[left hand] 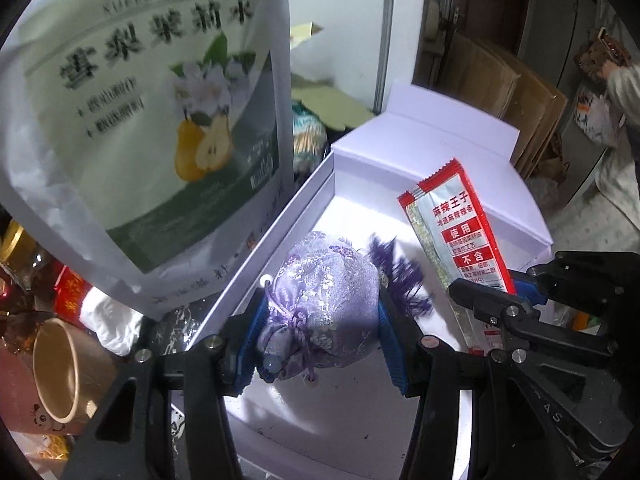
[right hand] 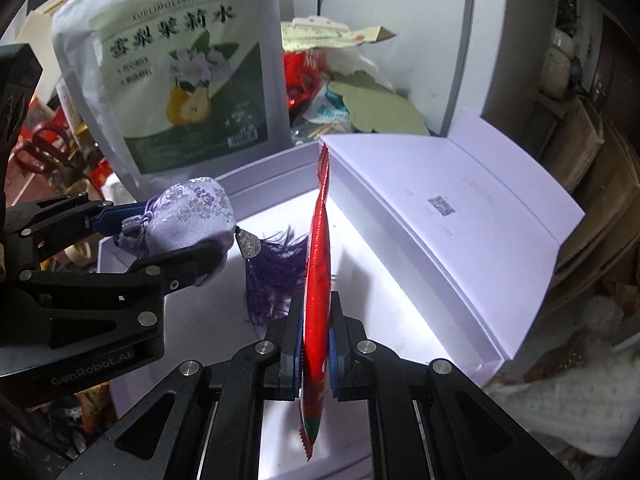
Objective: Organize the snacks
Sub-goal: 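Lower the sachet into the lavender box with the left tool while the right tool drops the packet in, then withdraw both tools from the box toward the counter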
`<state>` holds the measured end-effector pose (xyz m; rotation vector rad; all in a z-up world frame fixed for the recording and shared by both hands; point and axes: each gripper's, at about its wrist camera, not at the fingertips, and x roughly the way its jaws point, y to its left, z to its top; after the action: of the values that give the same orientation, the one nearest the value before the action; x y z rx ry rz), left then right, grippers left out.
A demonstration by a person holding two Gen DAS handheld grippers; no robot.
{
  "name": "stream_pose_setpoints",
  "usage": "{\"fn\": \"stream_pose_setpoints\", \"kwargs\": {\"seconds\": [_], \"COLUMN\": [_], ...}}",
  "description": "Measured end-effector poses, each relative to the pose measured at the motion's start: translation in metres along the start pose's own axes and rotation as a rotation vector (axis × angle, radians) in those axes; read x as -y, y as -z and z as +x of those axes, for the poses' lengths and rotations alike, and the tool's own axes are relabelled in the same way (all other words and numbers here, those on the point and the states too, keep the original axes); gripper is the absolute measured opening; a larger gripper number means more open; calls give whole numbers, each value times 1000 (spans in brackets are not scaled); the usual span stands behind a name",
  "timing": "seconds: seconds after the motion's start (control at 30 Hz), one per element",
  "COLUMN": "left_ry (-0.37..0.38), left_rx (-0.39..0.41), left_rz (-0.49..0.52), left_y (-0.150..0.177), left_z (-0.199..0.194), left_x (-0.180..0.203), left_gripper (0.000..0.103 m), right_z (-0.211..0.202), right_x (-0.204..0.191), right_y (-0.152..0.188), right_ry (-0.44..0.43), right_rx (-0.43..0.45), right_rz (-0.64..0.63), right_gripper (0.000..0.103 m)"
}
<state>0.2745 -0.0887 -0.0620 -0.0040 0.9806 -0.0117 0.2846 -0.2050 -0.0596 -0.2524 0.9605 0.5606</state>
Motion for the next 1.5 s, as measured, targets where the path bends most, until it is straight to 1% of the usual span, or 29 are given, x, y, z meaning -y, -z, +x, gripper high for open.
{"fn": "stream_pose_setpoints", "kwargs": {"seconds": [0.33,0.37,0.53,0.67,0.7,0.73,0.77,0.8,1.0,1.13,1.3,1.4,1.5], "left_ry": [-21,-23,-110,-127,-130,-132,-134,-138,-124,-114,-97,-86,-80], "left_rx": [-92,-86,-33,-20,-15,-8,0,12,55,109,181,216,266], "left_rz": [-20,-16,46,43,41,39,36,34,24,14,3,-6,-4], "left_y": [4,4,3,-2,-3,-5,-5,-6,-8,-8,-6,-2,5], "left_z": [25,25,15,4,1,-3,-6,-11,-38,-68,-110,-133,-162], "left_x": [-2,-1,8,7,7,7,7,7,9,8,4,0,-2], "left_gripper": [52,52,54,61,64,70,77,78,79,79,79,79,79], "right_z": [18,19,17,10,6,4,0,-5,-33,-54,-90,-112,-136], "right_x": [2,3,4,4,5,6,7,9,13,12,2,-6,-17], "right_y": [1,2,5,6,5,4,3,3,0,-2,-3,-4,-3], "right_ry": [5,6,9,26,29,30,31,35,65,75,97,102,108], "right_rx": [-44,-46,-49,-43,-38,-36,-31,-21,16,42,102,141,185], "right_rz": [-18,-17,-7,-6,-1,5,14,22,43,51,46,39,31], "right_gripper": [10,10,11,11,13,20,23,26,26,26,27,33,33]}}
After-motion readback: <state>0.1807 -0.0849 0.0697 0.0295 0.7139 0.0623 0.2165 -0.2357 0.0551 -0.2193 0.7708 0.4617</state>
